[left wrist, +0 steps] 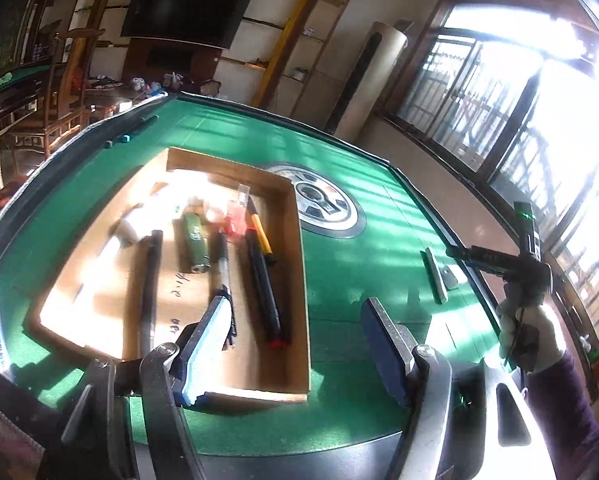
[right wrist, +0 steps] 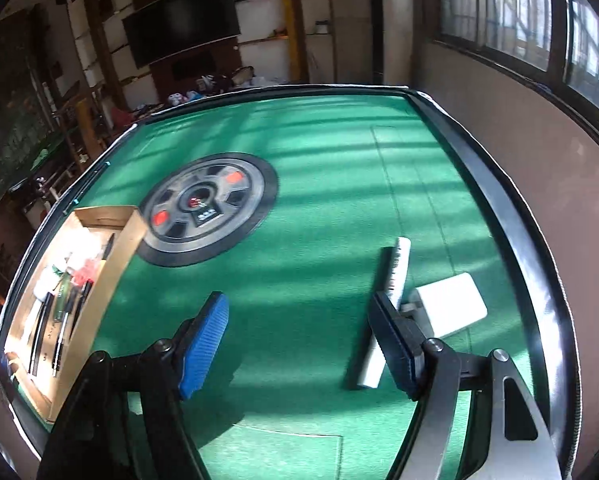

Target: Organize rigid objects

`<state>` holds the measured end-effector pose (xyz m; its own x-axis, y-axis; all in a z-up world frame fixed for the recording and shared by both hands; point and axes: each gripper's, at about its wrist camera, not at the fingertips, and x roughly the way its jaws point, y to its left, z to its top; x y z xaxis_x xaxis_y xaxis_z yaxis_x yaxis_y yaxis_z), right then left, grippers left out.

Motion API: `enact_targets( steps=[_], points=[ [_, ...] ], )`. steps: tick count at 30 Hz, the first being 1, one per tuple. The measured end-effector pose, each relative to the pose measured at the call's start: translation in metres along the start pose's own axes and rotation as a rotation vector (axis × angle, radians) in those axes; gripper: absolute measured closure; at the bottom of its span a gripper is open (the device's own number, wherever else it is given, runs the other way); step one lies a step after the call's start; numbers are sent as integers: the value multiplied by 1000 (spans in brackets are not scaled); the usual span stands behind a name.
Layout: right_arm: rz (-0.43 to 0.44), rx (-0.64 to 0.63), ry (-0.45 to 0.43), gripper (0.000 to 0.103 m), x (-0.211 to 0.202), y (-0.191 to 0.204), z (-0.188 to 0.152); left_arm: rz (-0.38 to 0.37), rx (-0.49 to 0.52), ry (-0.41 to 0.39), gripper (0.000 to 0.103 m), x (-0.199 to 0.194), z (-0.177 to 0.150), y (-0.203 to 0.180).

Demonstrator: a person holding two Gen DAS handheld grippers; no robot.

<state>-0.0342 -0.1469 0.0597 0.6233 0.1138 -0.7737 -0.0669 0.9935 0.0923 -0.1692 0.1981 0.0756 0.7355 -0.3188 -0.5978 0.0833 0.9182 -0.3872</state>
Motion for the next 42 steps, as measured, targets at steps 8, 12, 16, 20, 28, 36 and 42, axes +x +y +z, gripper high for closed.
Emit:
enact_targets(
  steps=[8, 12, 16, 20, 28, 36, 42],
  points=[
    [2, 33, 95, 49, 57, -17, 11, 2, 49, 55, 32, 10, -11, -35],
    [-149, -42, 119, 57, 78, -4, 14, 12, 54, 68, 32, 12, -13, -37],
    [-154, -34, 162, 74, 81, 0, 5, 9, 62, 83, 32, 16, -16, -42],
    [-60, 3, 178, 74, 69, -2, -10, 16, 75, 99, 32, 20, -19, -47],
    [196, 34, 233, 81, 49, 39, -51, 97, 114, 99, 32, 25, -18, -56],
    [269, -130, 263, 85, 19, 94, -95, 252, 205, 93, 32, 34, -14, -69],
    [299, -74, 126, 53, -11, 55, -78, 320, 258, 114, 32, 44, -17, -80]
  ],
)
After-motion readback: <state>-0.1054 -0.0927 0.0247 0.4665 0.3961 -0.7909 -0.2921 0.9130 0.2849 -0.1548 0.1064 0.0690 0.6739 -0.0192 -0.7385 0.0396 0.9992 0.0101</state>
